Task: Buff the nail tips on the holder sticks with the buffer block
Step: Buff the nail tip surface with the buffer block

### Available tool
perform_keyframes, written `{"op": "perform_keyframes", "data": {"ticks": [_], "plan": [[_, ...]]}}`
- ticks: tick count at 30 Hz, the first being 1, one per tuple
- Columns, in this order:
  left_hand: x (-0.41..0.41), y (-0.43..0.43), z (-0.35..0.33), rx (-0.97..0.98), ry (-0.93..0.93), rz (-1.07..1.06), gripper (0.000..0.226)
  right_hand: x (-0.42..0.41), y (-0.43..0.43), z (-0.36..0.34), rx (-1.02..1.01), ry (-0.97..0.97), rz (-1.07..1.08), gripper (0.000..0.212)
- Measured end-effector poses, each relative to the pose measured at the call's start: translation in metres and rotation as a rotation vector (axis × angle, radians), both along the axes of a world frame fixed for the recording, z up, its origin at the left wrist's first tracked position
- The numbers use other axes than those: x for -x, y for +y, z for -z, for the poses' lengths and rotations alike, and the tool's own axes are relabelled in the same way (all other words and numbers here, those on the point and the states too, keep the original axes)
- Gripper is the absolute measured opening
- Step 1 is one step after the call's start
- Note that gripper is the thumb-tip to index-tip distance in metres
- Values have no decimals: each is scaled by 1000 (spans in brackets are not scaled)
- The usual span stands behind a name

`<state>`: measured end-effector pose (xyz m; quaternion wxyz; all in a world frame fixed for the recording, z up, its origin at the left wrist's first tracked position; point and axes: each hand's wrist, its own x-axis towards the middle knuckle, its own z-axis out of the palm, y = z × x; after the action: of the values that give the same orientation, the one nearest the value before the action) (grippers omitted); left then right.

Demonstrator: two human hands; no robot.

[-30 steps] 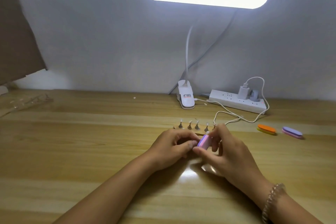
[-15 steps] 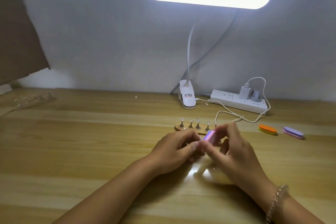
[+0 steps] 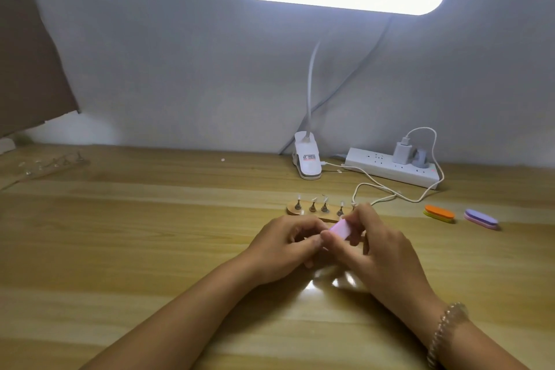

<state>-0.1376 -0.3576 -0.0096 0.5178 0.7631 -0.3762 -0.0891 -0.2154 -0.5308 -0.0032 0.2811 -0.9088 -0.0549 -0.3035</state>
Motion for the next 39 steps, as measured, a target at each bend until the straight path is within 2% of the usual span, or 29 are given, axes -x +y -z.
{"op": "perform_keyframes", "data": {"ticks": [3,9,12,16,20,24,28,31,36,39], "plan": [[0,-1,0,31,34,12,15,3,6,3,82,-10,-31,43],[3,-4,1,80,62,-28,12,-1,-6,-8,-364,-84,50,40],[1,-5,3,83,55,-48,13,2,0,-9,-309,-71,-11,42],[0,-4,2,45,-34,-77,4,1,6,-5,-97,27,-61,36],[0,-2,2,43,-48,-40,12,0,2,-4,-156,43,-23,45],[-2,-2,3,12,-46,-35,16,2,6,-2,-50,46,-94,39],[1,-3,2,70,-8,-12,17,-1,-1,-7,-257,-31,16,45],[2,-3,1,62,-8,-10,19,-1,-5,-9,-386,-81,23,40],[0,-2,1,27,-78,-21,17,2,6,-5,-121,-5,-84,41],[0,-1,0,24,-59,3,18,-2,1,-4,-137,11,-39,44]]}}
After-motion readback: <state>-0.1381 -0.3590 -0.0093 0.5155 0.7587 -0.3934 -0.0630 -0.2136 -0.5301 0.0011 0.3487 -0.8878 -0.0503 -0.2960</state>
